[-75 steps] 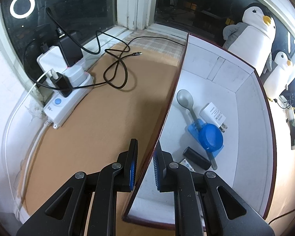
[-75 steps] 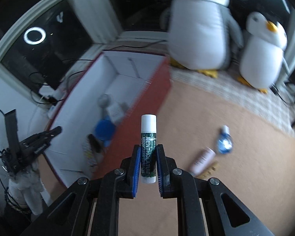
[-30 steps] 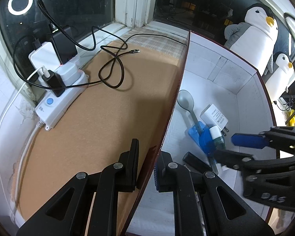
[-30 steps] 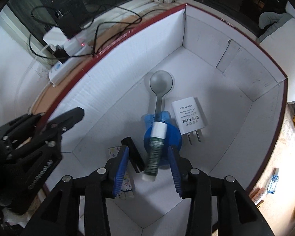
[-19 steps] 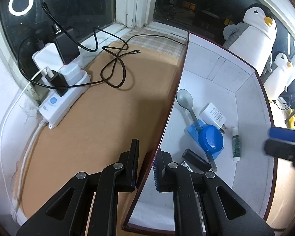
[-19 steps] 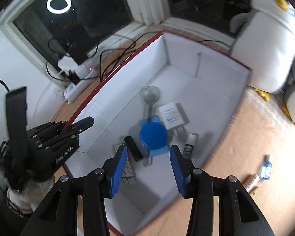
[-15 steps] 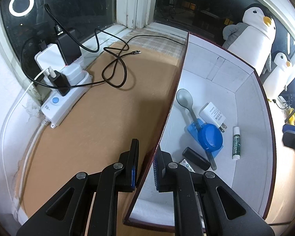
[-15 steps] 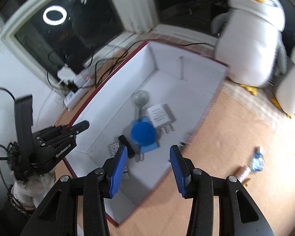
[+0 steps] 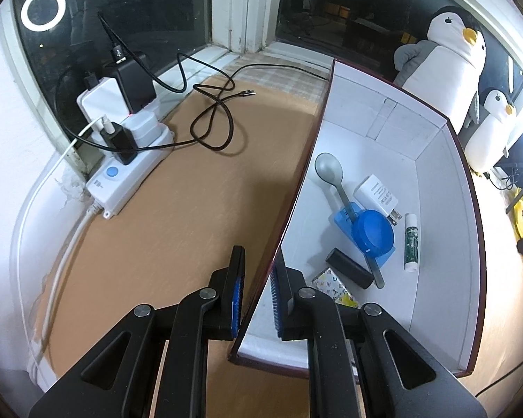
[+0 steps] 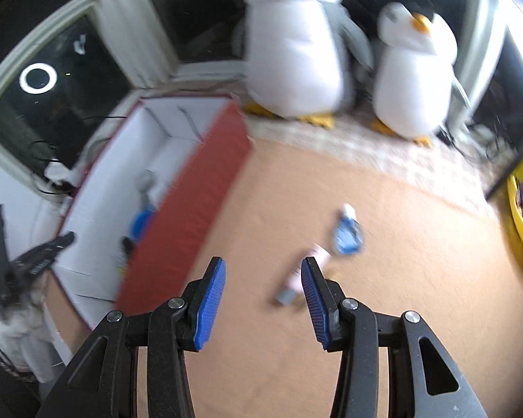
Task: Organize rigid objects
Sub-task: 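Move the right gripper back over the wooden clothespin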
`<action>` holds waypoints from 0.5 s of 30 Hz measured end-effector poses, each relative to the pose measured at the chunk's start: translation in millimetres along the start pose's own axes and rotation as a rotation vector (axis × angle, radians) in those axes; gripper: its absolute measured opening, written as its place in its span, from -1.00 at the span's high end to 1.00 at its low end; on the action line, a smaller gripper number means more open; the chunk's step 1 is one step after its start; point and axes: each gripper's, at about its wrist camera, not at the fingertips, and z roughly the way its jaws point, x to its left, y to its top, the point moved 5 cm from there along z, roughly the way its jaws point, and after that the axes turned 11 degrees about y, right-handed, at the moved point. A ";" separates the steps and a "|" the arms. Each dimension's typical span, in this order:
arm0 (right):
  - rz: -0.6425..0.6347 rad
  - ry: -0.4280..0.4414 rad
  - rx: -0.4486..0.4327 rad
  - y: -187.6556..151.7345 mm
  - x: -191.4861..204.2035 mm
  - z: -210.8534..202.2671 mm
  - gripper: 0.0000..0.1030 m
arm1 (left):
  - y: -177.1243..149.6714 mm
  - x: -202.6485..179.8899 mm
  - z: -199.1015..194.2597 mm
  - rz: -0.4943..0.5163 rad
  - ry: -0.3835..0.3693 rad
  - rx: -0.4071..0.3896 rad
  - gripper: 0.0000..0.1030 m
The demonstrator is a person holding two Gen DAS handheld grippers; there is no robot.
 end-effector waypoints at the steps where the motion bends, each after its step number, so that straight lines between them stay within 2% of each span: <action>1: 0.016 -0.004 0.007 -4.2 -9.4 1.5 0.20 | -0.1 0.4 -0.5 -0.001 0.002 0.000 0.74; 5: 0.101 -0.016 0.034 -15.4 -43.0 16.0 0.20 | -1.2 1.1 -2.9 -0.001 0.011 -0.001 0.74; 10: 0.226 0.078 0.049 -21.6 -72.7 37.0 0.20 | -2.4 1.0 -4.6 -0.005 0.016 0.000 0.74; 15: 0.313 0.102 0.055 -22.3 -88.2 52.4 0.28 | -3.5 1.4 -6.0 -0.011 0.017 0.001 0.73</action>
